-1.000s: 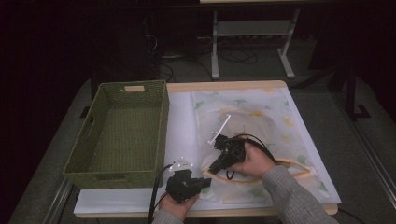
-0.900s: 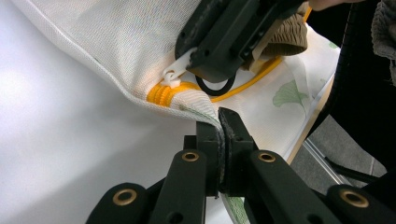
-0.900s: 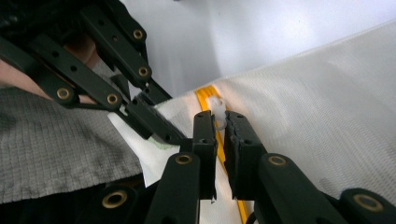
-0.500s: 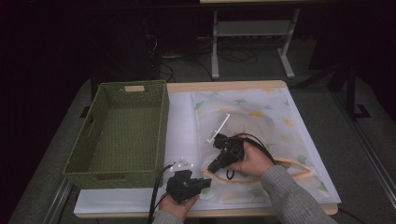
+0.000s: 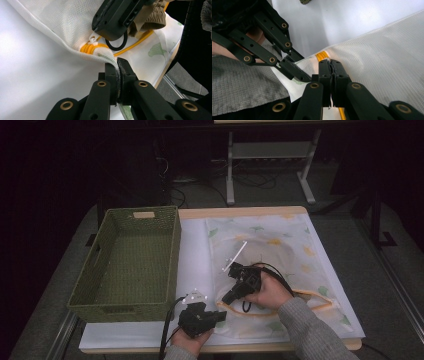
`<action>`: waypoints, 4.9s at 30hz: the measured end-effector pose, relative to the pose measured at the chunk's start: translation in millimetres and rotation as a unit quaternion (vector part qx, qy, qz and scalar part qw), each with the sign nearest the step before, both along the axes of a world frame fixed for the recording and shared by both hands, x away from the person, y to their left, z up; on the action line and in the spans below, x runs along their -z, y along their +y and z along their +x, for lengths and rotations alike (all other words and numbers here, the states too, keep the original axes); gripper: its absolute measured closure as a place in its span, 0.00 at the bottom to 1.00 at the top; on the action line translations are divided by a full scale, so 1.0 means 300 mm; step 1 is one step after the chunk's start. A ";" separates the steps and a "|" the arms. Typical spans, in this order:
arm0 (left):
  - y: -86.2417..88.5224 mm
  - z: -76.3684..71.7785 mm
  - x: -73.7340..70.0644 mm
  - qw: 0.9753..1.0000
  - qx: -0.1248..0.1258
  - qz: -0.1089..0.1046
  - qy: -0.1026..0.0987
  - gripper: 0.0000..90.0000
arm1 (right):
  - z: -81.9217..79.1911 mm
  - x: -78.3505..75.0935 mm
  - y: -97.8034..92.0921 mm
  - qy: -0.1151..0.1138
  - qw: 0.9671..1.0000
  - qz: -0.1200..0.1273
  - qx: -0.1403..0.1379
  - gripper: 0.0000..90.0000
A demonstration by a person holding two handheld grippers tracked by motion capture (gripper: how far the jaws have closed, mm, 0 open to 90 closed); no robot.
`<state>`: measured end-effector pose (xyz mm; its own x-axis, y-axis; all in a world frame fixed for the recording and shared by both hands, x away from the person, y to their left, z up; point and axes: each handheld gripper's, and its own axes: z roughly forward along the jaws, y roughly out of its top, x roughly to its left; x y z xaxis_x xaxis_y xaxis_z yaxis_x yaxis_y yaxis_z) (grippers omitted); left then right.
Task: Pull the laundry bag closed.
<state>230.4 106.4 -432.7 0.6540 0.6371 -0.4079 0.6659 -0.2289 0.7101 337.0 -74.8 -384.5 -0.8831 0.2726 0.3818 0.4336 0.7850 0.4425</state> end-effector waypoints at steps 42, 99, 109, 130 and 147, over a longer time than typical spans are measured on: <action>0.053 -0.006 -0.027 0.999 -0.024 -0.029 0.001 0.99 | -0.050 -0.011 -0.066 0.003 0.999 0.036 0.037 1.00; 0.057 0.033 -0.054 0.999 -0.048 0.008 -0.008 0.94 | -0.143 -0.041 -0.294 -0.012 0.993 0.042 0.113 1.00; 0.057 0.038 -0.057 0.999 -0.048 0.019 -0.011 0.94 | -0.150 -0.054 -0.349 -0.012 0.991 0.043 0.129 1.00; 0.049 0.046 -0.062 0.998 -0.046 0.031 -0.013 0.94 | -0.179 -0.076 -0.487 -0.022 0.985 0.041 0.165 1.00; 0.046 0.043 -0.061 0.998 -0.046 0.038 -0.012 0.94 | -0.198 -0.062 -0.605 -0.019 0.979 0.048 0.198 1.00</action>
<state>243.4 120.1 -414.4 0.6008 0.7236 -0.3398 0.6688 -0.2221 0.7094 277.6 -256.4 -366.0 -0.7290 0.5613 0.3918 0.6779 0.5127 0.5268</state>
